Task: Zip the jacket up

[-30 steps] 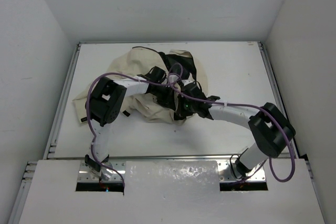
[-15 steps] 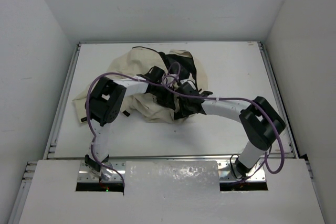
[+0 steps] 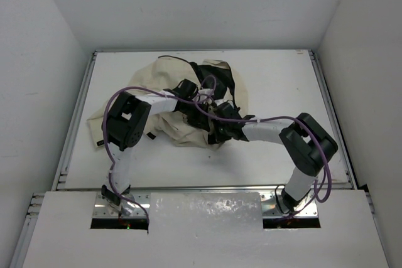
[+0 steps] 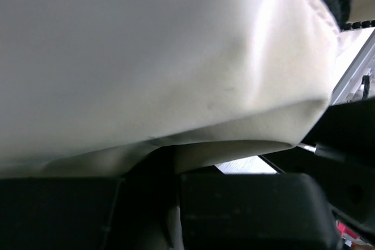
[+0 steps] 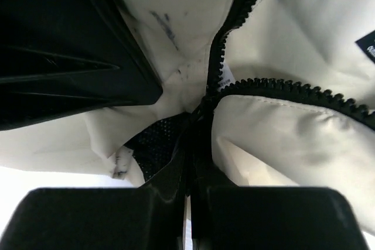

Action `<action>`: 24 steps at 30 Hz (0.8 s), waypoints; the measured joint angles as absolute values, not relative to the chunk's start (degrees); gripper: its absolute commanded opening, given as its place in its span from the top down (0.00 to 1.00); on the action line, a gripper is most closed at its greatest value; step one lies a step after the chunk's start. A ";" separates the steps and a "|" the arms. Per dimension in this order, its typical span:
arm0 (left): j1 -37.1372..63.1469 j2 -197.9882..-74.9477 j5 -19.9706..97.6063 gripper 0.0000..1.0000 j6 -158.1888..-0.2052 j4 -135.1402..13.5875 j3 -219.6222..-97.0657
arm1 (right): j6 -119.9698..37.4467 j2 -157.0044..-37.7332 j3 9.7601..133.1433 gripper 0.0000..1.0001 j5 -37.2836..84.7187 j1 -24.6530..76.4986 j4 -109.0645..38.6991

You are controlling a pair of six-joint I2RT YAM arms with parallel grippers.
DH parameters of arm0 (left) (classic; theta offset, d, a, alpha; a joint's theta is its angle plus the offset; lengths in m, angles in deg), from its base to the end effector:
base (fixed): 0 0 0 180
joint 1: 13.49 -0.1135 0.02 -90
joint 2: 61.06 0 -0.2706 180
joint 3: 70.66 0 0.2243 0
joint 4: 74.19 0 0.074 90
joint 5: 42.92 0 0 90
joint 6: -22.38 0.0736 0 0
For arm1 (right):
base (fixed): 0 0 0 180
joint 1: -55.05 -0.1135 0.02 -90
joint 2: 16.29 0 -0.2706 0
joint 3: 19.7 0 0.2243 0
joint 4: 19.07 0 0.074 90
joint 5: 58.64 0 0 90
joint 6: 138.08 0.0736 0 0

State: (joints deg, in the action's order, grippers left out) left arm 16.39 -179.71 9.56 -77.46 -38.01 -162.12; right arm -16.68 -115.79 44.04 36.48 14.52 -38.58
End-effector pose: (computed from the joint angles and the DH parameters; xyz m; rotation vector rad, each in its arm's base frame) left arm 0.3319 -0.2424 0.1301 0.6900 2.6460 -1.0899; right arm 0.2555 0.2098 0.1282 -0.1690 2.5690 0.3796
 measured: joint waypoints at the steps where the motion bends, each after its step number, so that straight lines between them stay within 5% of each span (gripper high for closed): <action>1: 16.39 -179.71 9.54 1.00 -77.31 -38.01 -162.12 | -16.37 -115.66 43.37 1.00 35.28 14.95 -37.26; 24: 16.42 -179.71 8.93 1.00 -73.92 -38.42 -161.05 | -6.43 -114.26 30.76 1.00 25.36 20.26 -8.54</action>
State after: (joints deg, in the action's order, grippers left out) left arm 16.42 -179.71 8.93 -73.92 -38.42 -161.05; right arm -6.43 -114.26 30.76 25.36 20.26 -8.54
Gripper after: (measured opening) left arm 0.006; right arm 0.001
